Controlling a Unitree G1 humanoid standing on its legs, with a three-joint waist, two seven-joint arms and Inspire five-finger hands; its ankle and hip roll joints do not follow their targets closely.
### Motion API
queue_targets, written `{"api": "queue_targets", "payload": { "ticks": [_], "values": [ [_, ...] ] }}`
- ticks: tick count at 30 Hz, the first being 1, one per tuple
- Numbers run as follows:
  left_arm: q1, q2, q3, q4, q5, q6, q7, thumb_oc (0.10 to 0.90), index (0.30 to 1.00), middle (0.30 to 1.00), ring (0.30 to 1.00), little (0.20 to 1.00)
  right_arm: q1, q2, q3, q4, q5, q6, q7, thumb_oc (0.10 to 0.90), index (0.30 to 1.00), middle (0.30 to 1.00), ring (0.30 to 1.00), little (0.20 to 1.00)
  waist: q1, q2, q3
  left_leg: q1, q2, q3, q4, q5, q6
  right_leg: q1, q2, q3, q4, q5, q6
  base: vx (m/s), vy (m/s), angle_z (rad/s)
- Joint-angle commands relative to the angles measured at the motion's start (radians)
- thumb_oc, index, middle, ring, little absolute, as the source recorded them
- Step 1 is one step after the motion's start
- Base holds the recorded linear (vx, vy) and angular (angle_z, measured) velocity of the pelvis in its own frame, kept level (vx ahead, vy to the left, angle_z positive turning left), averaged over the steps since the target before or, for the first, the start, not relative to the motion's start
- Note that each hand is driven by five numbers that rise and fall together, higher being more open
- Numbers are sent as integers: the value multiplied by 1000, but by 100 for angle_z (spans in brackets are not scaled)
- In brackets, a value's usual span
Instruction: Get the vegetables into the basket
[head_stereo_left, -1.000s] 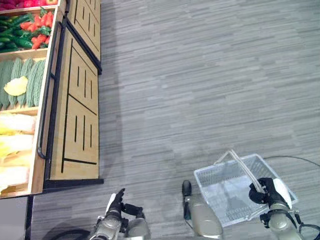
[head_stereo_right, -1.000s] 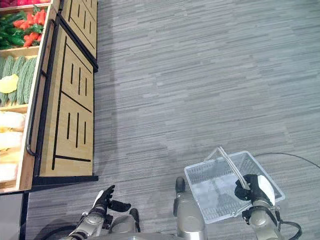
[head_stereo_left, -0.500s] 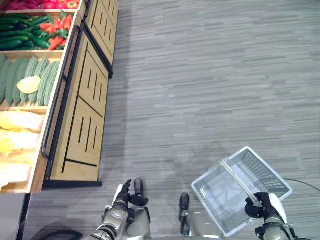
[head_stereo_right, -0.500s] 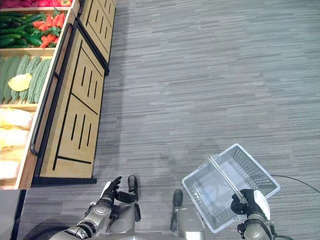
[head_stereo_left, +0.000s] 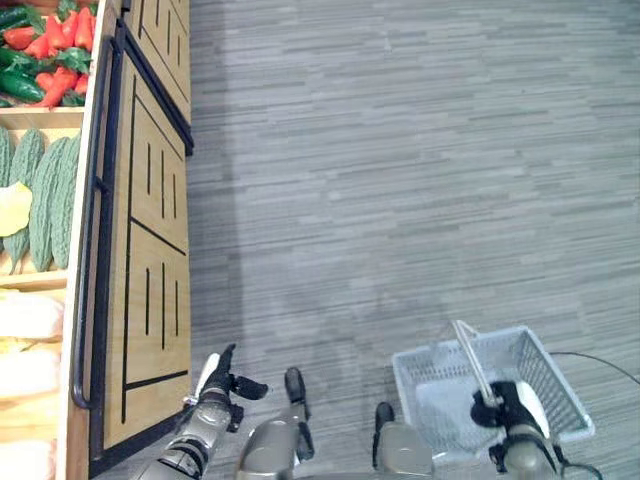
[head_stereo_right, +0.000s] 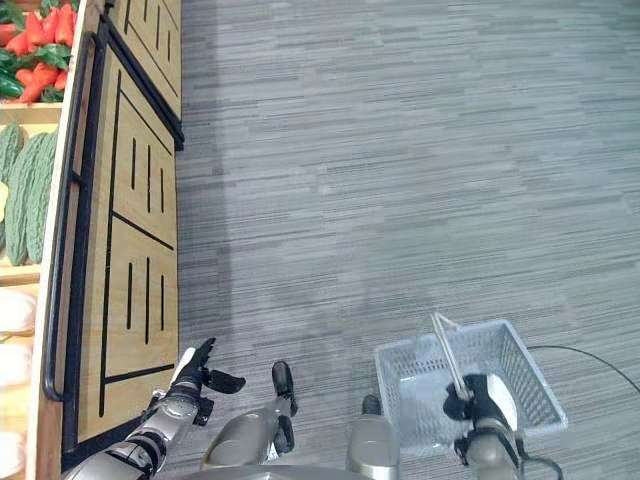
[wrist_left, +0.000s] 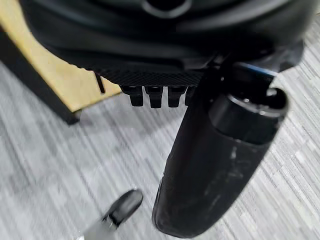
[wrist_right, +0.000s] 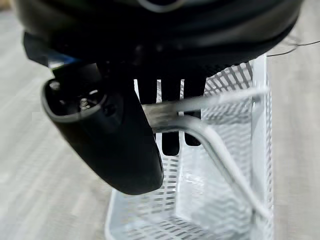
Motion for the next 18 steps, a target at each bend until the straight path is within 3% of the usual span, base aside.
{"api": "queue_targets", "payload": {
  "ticks": [1, 3, 4, 8, 9, 12, 14, 18],
  "values": [
    [18, -37, 42, 2, -19, -19, 21, 900, 1000, 1000, 1000, 1000, 58, -83, -9, -79, 4, -43, -56, 400, 300, 300, 300, 300, 0, 29, 20, 40, 81, -39, 47, -89, -102, -22, 14, 13, -9, 151, 33, 226, 206, -10],
    [15, -34, 54, 11, -28, -18, 30, 900, 1000, 1000, 1000, 1000, 60, -81, -7, -80, 5, -48, -62, 400, 300, 300, 300, 300, -14, 38, 31, 74, 80, -51, 41, -99, -110, -80, 47, -4, -44, 104, 18, 270, 33, 6],
    [10, -36, 65, 43, -26, -12, 29, 900, 1000, 1000, 1000, 1000, 58, -78, -3, -80, 12, -53, -65, 400, 300, 300, 300, 300, -31, 31, 39, 99, 71, -69, 44, -118, -121, -118, 71, 4, -143, 83, 14, 337, -73, 30],
    [10, -55, 75, 67, -15, -8, 25, 900, 1000, 1000, 1000, 1000, 85, -84, -5, -95, 10, -54, -62, 400, 300, 300, 300, 300, -83, 23, 43, 171, 44, -137, 64, -171, -135, -156, 101, 64, -327, 131, 31, 374, -99, 77],
    [25, -69, 79, 75, -8, -9, 19, 900, 1000, 1000, 1000, 1000, 114, -88, -15, -94, 4, -51, -52, 400, 300, 300, 300, 300, -112, 24, 37, 219, 33, -183, 67, -199, -140, -186, 118, 90, -379, 156, 38, 504, -170, 69],
    [58, -87, 74, 70, -13, -13, 12, 900, 1000, 1000, 1000, 1000, 141, -103, -26, -67, 3, -45, -33, 400, 300, 300, 300, 300, -129, 35, 21, 260, 28, -257, 96, -219, -150, -177, 135, 123, -326, 161, 24, 349, -186, 135],
    [80, -92, 73, 65, -19, -11, 8, 900, 1000, 1000, 1000, 1000, 139, -115, -31, -57, -1, -43, -26, 400, 300, 300, 300, 300, -127, 42, 14, 271, 40, -270, 121, -219, -159, -175, 138, 95, -285, 149, 10, 253, -207, 117],
    [104, -118, 78, 67, -50, -2, 13, 900, 1000, 1000, 1000, 1000, 174, -175, -54, -72, -2, -50, -22, 400, 300, 300, 300, 300, -113, 65, -10, 227, 70, -361, 218, -136, -204, -133, 155, 49, -195, 75, -52, 254, -330, 63]
  ]
}}
